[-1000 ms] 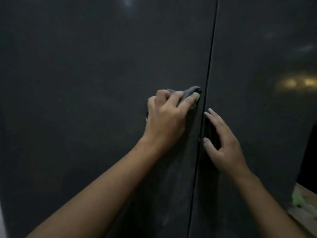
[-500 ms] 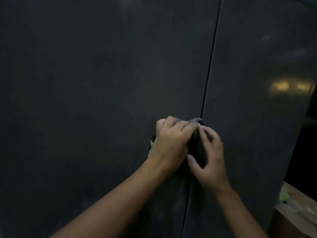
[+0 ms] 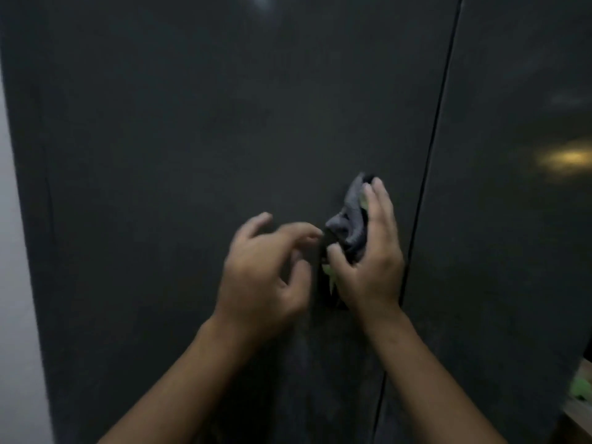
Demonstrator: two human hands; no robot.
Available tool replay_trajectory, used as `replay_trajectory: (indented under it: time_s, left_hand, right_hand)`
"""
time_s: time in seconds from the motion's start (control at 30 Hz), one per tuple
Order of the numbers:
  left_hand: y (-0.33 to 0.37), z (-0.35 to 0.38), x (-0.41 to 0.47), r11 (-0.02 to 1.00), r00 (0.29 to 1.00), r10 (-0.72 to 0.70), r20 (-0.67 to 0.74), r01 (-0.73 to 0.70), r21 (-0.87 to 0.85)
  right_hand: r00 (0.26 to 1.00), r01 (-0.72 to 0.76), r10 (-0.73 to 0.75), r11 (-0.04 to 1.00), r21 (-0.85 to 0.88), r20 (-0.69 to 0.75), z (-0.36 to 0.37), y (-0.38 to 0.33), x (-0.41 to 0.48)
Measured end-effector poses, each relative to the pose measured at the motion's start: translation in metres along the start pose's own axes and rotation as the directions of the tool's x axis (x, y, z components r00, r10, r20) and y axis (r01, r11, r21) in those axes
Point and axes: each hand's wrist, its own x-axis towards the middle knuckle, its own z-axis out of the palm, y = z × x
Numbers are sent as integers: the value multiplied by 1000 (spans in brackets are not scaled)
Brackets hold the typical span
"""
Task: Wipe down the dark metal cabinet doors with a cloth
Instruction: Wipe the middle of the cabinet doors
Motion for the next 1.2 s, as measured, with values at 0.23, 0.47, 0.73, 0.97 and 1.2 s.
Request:
replay_trajectory:
  time_s: [0.23, 0.47, 0.73, 0.97, 1.2]
  left_hand:
    - [-56, -60, 4, 959, 959, -54, -278, 128, 254]
    - [-90, -83, -18, 972, 998, 44, 53, -55, 227]
    - [-92, -80, -24, 974, 1000, 29, 3, -28, 226]
    - [-88, -74, -28, 979, 991, -6, -133, 33, 203]
    - [-56, -46, -31, 972, 991, -103, -87, 119, 204]
  right_hand:
    - [666, 574, -587, 797, 186, 460, 45, -35, 0]
    - [679, 668, -657, 738, 96, 327, 31, -24, 53]
    - [746, 622, -616, 780, 66, 251, 55, -52, 50]
    - [315, 790, -713, 562, 243, 626, 15, -2, 1]
    - [751, 627, -562, 772, -108, 347, -53, 39, 89]
